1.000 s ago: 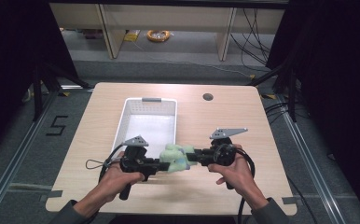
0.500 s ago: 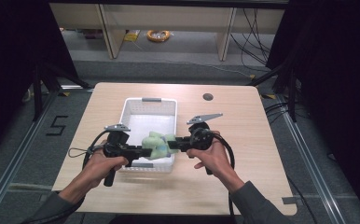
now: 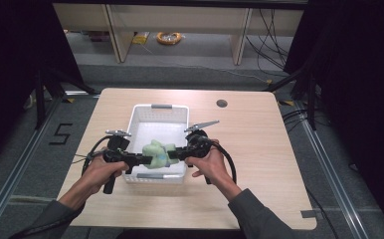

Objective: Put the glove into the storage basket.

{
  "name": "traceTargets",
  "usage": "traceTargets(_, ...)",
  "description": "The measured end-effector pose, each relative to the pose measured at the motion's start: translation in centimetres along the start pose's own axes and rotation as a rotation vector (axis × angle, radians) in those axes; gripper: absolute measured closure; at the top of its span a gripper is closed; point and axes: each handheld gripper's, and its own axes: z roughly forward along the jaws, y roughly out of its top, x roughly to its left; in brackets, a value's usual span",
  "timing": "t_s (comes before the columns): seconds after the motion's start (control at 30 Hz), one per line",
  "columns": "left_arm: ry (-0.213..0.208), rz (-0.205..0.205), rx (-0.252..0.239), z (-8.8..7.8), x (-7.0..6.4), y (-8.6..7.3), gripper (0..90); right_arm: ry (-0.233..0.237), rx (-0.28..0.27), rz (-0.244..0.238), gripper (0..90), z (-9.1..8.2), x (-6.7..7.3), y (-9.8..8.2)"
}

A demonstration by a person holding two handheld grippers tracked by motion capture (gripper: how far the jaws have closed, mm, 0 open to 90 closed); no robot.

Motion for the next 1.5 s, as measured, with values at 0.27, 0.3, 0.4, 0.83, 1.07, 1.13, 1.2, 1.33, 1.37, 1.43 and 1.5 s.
traceTargets(0.27, 0.026, -0.019, 0.03, 0.9, 1.3, -0.5, 74.4, -0.02, 0.056, 0.011, 75.1, 2.3, -0.5, -0.2)
traceTargets(0.3, 0.033, -0.02, 0.026, 1.0, 1.4, -0.6, 74.4, -0.036, 0.066, 0.002, 75.1, 2.4, -0.5, -0.2)
traceTargets(0.4, 0.042, -0.014, 0.048, 1.4, 1.6, -0.8, 74.3, -0.054, 0.092, -0.001, 75.0, 3.0, -0.4, -0.2)
traceTargets(0.83, 0.095, 0.027, 0.141, 2.4, 2.4, -1.0, 73.2, -0.113, 0.205, -0.013, 73.7, 4.9, -0.3, -0.3)
traceTargets(1.07, 0.104, 0.032, 0.157, 2.5, 2.4, -0.8, 71.8, -0.129, 0.24, -0.026, 71.7, 5.6, -0.3, -0.2)
traceTargets(1.13, 0.11, 0.038, 0.159, 2.6, 2.5, -0.8, 71.3, -0.121, 0.239, -0.039, 71.4, 5.6, -0.5, -0.2)
traceTargets(1.2, 0.127, 0.047, 0.173, 2.4, 2.6, -0.7, 71.2, -0.144, 0.258, -0.03, 70.0, 5.8, -0.4, -0.2)
traceTargets(1.33, 0.136, 0.047, 0.177, 2.4, 2.7, -0.7, 65.7, -0.165, 0.271, -0.042, 65.7, 5.9, -0.2, -0.2)
traceTargets(1.37, 0.158, 0.056, 0.165, 2.3, 2.7, -0.6, 63.5, -0.174, 0.269, -0.043, 62.5, 5.9, -0.2, -0.1)
traceTargets(1.43, 0.16, 0.061, 0.165, 2.2, 2.7, -0.5, 61.8, -0.181, 0.269, -0.033, 59.3, 5.9, -0.2, -0.1)
traceTargets(1.5, 0.169, 0.062, 0.159, 2.1, 2.6, -0.3, 58.2, -0.196, 0.251, -0.043, 54.7, 5.5, -0.1, 0.2)
